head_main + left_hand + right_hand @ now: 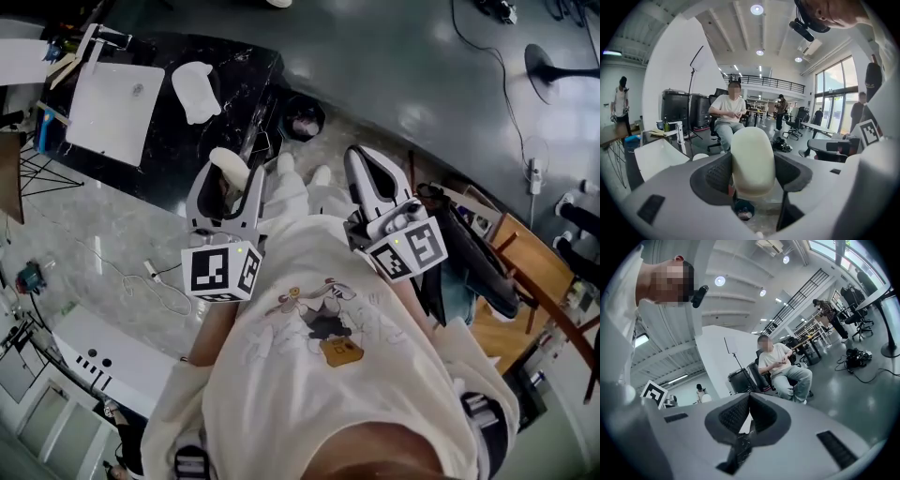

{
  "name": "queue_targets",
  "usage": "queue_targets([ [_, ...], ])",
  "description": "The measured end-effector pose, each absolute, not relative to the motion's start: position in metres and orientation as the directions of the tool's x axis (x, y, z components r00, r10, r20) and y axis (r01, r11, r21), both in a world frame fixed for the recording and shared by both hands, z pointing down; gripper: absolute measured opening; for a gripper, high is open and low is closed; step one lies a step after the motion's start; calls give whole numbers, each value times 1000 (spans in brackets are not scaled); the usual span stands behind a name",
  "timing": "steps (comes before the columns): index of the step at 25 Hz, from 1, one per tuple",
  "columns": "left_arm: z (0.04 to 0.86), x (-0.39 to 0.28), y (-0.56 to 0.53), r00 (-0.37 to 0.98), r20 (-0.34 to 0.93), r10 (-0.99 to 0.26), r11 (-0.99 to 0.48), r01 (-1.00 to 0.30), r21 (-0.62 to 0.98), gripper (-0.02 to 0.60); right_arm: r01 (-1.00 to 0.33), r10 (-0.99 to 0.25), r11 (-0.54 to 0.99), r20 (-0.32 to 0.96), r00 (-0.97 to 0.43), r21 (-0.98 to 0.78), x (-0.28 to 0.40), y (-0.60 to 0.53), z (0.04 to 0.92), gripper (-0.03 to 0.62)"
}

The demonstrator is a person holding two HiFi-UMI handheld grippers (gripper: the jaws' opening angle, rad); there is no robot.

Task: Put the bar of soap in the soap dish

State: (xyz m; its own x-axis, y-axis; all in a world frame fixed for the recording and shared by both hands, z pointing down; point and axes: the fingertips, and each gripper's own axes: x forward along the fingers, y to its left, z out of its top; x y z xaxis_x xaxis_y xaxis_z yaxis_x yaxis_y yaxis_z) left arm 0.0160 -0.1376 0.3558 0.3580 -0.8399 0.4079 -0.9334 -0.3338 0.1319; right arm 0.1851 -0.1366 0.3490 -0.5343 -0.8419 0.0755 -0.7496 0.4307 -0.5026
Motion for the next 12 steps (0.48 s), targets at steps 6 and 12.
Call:
queue_targets([
  [6, 356, -18, -178, 228, 428, -874, -241, -970, 25, 278, -722, -818, 475, 51, -574, -503, 164, -169, 340, 8],
  [12, 365, -53, -225, 122, 436, -891, -170, -983, -72, 276, -712, -790, 517, 55, -611, -476, 135, -203, 330, 8],
])
